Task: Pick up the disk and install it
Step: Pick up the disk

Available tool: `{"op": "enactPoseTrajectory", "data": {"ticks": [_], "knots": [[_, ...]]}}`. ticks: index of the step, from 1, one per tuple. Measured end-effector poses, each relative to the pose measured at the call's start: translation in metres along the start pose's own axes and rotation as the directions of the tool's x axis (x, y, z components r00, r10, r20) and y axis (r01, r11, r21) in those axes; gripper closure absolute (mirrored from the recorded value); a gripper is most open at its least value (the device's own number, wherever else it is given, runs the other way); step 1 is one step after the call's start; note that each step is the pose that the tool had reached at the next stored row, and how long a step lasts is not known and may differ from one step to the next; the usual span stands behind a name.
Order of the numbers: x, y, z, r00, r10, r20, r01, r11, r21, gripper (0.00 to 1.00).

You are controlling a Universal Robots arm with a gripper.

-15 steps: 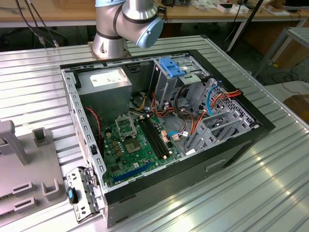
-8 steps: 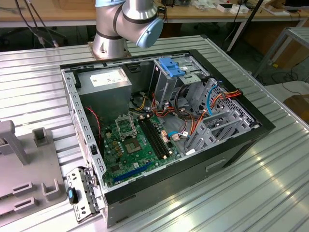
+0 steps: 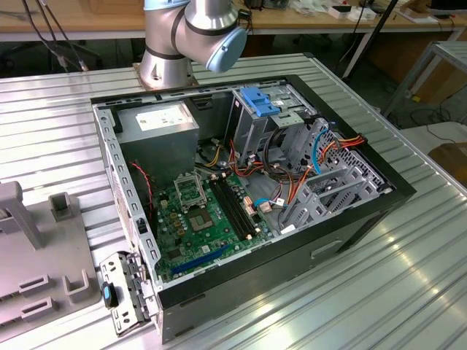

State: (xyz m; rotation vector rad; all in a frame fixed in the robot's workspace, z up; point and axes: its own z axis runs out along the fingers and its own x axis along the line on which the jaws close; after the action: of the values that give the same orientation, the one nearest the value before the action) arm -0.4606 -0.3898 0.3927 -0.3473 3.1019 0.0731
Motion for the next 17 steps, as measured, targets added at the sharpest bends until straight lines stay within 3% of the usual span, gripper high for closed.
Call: {"op": "enactPoseTrajectory", "data": {"ticks": [5, 10, 17], "knots": [[0.0, 0.0, 0.0, 0.9983, -0.058, -0.0026, 0.058, 0.9983, -0.0015, 0.89], [0.0, 0.0, 0.0, 0.9938, -0.111, -0.0048, 0.111, 0.9938, -0.003, 0.89], [0.0, 0.0, 0.0, 0.9736, -0.228, -0.0095, 0.228, 0.9737, -0.0067, 0.89]]}}
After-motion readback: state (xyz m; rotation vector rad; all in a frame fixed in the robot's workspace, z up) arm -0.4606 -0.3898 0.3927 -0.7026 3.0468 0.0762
